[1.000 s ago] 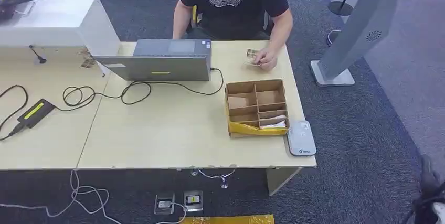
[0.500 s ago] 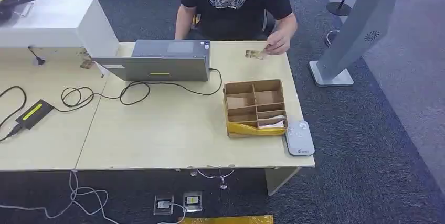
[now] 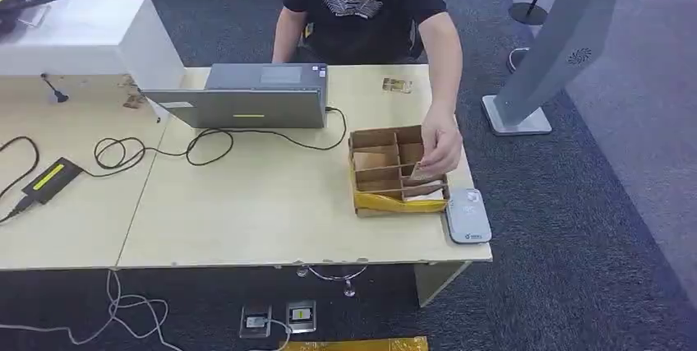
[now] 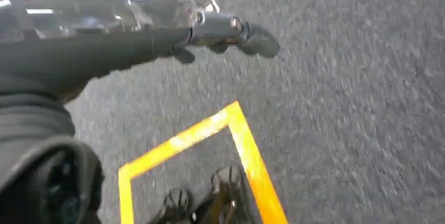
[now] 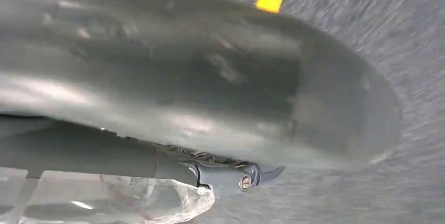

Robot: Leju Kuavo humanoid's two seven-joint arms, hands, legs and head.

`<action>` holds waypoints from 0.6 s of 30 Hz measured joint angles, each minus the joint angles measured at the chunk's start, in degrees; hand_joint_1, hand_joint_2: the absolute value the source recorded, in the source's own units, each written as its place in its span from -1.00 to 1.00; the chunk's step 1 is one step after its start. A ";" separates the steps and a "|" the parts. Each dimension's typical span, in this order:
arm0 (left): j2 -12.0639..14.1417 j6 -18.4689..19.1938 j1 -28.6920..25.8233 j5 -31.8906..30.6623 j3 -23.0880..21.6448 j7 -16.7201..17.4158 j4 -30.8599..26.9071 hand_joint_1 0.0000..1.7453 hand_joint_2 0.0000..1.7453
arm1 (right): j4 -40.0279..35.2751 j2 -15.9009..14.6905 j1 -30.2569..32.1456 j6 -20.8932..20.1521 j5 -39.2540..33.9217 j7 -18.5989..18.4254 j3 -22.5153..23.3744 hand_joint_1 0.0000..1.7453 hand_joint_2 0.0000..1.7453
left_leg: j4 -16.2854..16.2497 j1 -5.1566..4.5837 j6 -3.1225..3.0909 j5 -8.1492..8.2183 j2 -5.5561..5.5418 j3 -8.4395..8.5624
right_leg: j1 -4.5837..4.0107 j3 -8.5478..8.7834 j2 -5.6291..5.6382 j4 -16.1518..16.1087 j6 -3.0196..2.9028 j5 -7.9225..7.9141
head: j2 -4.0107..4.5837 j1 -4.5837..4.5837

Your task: Pass the card to the sensor for recognition and then transmit it.

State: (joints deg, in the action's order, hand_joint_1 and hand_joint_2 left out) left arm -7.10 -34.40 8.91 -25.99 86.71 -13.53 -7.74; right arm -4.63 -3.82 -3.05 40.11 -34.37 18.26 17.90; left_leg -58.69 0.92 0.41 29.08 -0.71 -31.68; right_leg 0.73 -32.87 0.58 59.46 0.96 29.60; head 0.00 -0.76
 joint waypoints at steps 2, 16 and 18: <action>-0.02 -0.50 0.13 -1.44 0.00 2.56 0.00 -1.00 -1.00 | 0.63 0.31 -1.48 0.00 3.74 2.62 0.50 -1.00 -1.00 | -0.01 0.00 -0.01 0.00 -0.01 0.08 | 0.00 0.03 -0.01 0.00 0.00 0.00 | 0.00 -0.04; 0.00 1.71 0.13 -1.59 0.33 6.55 0.00 -1.00 -1.00 | 1.92 0.50 -3.03 0.00 11.93 2.29 0.59 -1.00 -1.00 | -0.01 0.00 -0.01 0.01 -0.04 0.09 | 0.00 0.05 -0.03 -0.01 -0.01 0.01 | 0.00 -0.02; 0.04 3.57 0.13 -0.33 0.33 6.25 0.00 -1.00 -1.00 | 2.03 0.29 -2.51 0.02 12.41 2.09 0.85 -1.00 -1.00 | -0.01 -0.01 -0.01 0.01 -0.04 0.10 | 0.00 0.05 -0.02 -0.02 -0.01 0.01 | 0.00 -0.02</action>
State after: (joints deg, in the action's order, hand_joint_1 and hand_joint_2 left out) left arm -7.06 -30.83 9.04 -26.32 87.03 -7.28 -7.74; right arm -2.60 -3.54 -5.56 40.13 -21.97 20.35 18.75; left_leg -58.69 0.92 0.40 29.10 -0.75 -31.58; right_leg 0.73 -32.82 0.55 59.44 0.95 29.61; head 0.00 -0.79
